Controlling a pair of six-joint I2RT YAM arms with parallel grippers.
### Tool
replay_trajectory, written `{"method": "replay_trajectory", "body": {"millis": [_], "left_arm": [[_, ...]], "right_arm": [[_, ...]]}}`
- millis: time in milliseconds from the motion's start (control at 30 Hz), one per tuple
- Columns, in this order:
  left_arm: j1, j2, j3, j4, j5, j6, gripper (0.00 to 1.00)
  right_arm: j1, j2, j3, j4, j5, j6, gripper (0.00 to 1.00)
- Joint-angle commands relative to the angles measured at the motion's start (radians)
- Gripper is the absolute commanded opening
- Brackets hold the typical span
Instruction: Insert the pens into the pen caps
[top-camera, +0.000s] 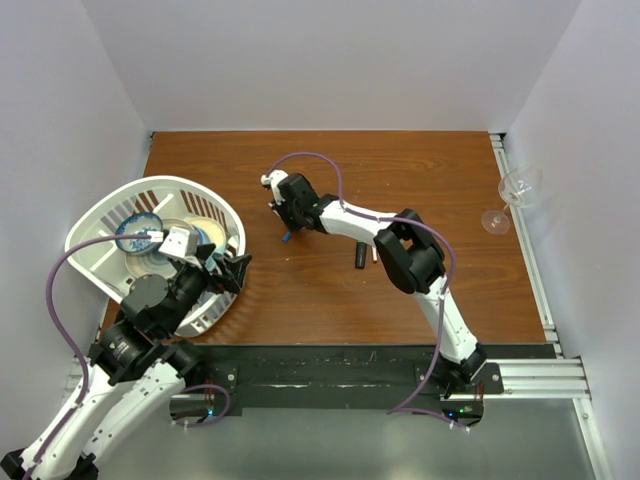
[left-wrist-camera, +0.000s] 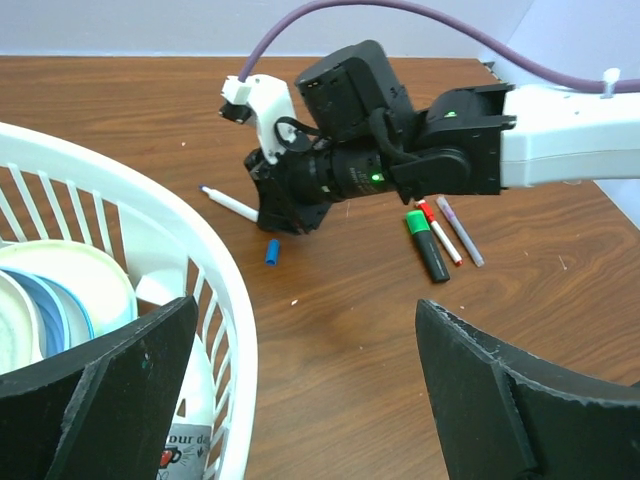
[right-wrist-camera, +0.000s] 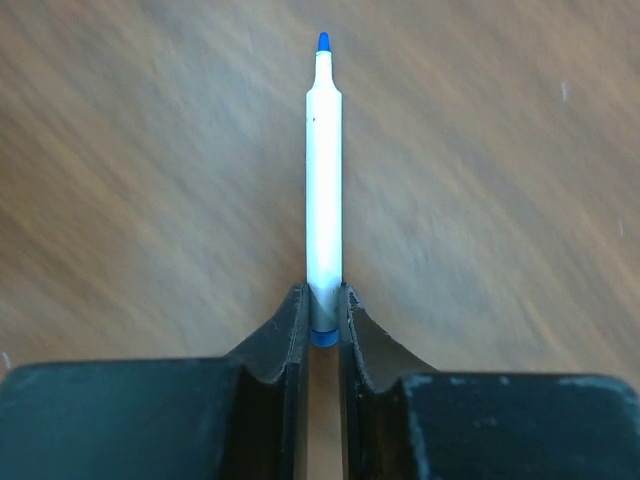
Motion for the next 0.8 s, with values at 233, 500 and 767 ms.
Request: {"method": "replay_trajectory", "body": {"millis": [233,500,767], "left_arm": [[0.005,0.208,0.164,-0.040,0.119,-0.236,0.89],[0.003,0.326,0.081,0.144,0.225,-0.426,0.81],[0.003,0.450,0.019,0.325,0.213,-0.501,0.77]], "right_arm": [[0.001,-0.347,-0.430,0.009,0.088,0.131,0.00],[0.002,-0.634,-0.768,0.186,0.051,0.330,0.00],[0.001,-0.884,-0.930,0.323,0.013,0.464,0.00]]}}
